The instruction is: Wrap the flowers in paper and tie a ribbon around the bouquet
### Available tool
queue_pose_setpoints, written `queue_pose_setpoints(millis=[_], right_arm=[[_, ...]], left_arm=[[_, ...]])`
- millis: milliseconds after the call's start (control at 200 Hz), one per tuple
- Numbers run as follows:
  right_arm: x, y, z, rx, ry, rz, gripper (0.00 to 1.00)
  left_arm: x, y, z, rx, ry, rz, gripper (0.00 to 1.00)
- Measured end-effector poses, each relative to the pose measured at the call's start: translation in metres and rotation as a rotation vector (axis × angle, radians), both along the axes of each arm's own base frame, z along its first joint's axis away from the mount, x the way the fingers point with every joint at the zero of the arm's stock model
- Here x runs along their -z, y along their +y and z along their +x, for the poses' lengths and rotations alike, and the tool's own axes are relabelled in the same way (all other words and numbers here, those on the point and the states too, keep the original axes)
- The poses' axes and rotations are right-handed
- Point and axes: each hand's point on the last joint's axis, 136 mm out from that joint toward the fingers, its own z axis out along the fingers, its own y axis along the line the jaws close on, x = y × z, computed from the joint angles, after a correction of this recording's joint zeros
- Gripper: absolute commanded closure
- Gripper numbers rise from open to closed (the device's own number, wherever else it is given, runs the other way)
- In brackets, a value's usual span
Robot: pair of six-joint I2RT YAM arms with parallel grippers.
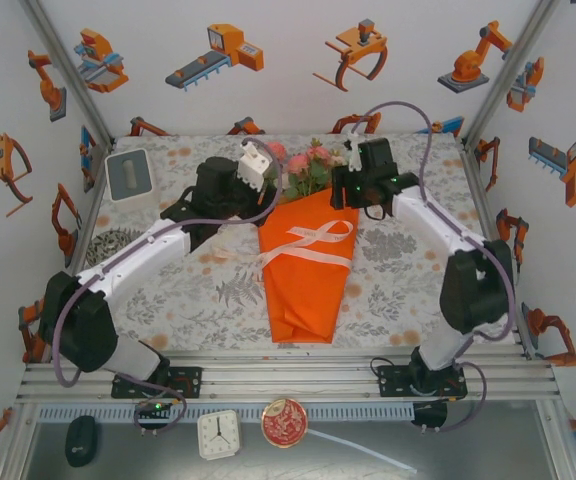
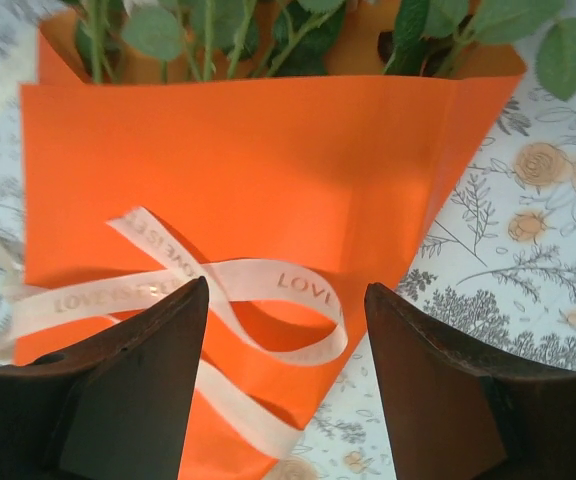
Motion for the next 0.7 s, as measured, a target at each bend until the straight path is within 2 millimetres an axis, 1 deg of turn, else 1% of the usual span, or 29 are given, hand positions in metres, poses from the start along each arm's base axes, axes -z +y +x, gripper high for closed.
queue_pose_setpoints(millis=[70,110,160,245,330,456,571,636,696], right_arm=[[0.020,0.006,0.004,-0.047,0.057,-0.028,0.42],[0.031,0.009,0.003,-0.074,0.095,-0.040,0.42],[0.042,0.012,0.001,-0.094,0.139,-0.047,0.42],[0.051,0.011,-0.007,-0.102,0.189,-0.057,0.41],[0.050,0.004,-0.015,-0.075,0.192,-0.065,0.40],[0.041,-0.017,-0.030,0.040,0.175,-0.077,0.40],[0.034,-0.029,-0.039,0.137,0.152,-0.049,0.47],[0.036,-0.030,-0.041,0.179,0.163,-0.020,0.52],[0.041,-0.029,-0.042,0.211,0.178,0.019,0.53]], left_arm=[[0.027,0.007,-0.006,0.004,0.075,0.040,0.38],[0.036,0.008,-0.010,0.013,0.104,0.051,0.38],[0.040,0.007,-0.014,0.025,0.121,0.054,0.38],[0.039,0.003,-0.016,0.039,0.125,0.039,0.38],[0.039,0.001,-0.016,0.043,0.128,0.022,0.37],[0.043,-0.002,-0.018,0.056,0.128,0.000,0.37],[0.051,-0.004,-0.020,0.067,0.137,0.000,0.37],[0.058,-0.005,-0.018,0.069,0.145,0.009,0.38],[0.065,-0.006,-0.016,0.071,0.159,0.022,0.39]])
